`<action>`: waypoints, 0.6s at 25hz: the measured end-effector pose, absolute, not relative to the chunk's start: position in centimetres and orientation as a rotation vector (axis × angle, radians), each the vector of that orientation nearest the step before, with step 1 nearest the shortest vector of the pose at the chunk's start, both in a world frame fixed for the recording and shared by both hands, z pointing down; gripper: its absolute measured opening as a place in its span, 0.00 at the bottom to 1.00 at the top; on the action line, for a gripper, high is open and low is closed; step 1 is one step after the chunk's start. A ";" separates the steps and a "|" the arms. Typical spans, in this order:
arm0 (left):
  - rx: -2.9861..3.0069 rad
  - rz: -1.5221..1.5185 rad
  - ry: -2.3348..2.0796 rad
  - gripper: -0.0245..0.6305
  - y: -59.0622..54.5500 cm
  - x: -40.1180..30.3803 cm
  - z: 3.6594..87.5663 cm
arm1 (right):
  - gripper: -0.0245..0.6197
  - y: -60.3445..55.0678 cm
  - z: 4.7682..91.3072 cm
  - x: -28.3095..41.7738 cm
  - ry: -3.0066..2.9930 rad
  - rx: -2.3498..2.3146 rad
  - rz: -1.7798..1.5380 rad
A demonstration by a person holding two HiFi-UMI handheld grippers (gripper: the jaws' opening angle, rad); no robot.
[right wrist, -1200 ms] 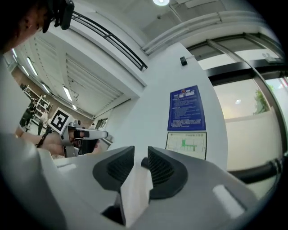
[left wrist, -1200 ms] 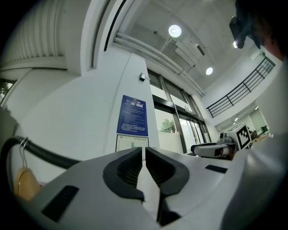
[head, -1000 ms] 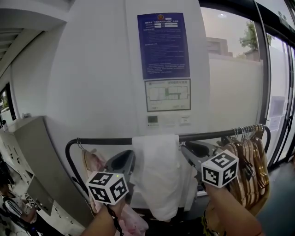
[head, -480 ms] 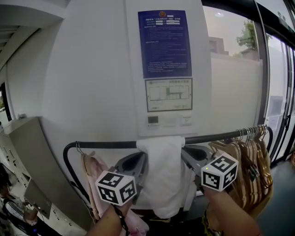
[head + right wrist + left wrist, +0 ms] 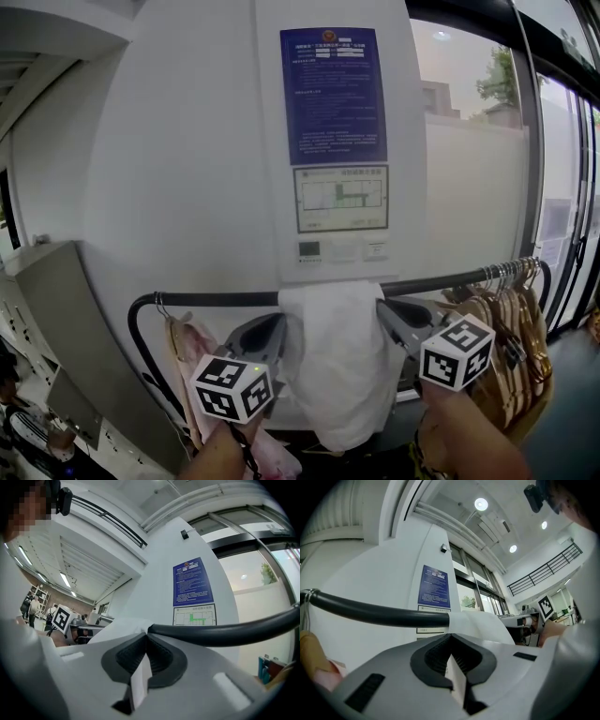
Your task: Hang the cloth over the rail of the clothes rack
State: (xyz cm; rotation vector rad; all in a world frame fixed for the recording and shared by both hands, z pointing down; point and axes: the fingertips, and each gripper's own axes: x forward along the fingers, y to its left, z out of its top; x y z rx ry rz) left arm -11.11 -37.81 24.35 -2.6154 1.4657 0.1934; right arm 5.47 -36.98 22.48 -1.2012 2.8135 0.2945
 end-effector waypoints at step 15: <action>-2.632 0.134 1.427 0.05 -37.9 -9.9 24.5 | 0.05 -36.5 22.6 5.2 2.819 -1.203 0.285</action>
